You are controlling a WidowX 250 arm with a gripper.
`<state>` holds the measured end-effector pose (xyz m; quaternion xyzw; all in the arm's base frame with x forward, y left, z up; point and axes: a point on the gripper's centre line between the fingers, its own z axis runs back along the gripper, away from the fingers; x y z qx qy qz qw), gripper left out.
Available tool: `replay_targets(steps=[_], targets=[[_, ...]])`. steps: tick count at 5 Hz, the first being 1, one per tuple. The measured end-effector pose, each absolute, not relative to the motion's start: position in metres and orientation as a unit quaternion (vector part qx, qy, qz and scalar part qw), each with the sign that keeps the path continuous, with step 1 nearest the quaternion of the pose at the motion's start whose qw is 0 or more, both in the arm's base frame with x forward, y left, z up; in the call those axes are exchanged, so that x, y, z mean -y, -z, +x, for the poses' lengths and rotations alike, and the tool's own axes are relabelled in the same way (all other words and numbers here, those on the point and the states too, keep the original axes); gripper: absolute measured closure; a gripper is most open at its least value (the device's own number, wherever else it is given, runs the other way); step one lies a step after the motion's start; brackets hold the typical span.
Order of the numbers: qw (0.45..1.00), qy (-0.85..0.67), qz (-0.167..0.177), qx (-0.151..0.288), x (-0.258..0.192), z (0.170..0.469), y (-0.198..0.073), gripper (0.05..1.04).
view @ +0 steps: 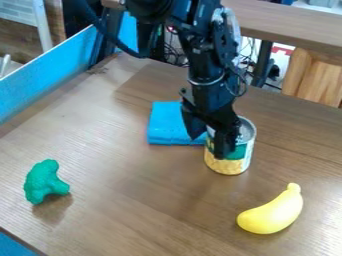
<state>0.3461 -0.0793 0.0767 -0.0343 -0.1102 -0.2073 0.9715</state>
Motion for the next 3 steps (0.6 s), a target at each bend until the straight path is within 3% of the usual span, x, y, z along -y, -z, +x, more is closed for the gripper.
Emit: replay_targets(steps=[2, 3], targets=[[0.972, 0.208, -0.046, 0.101, 0.082, 0.346, -0.079, 0.083], [0.972, 0.202, -0.052, 0.109, 0.081, 0.33, -0.119, 0.083]])
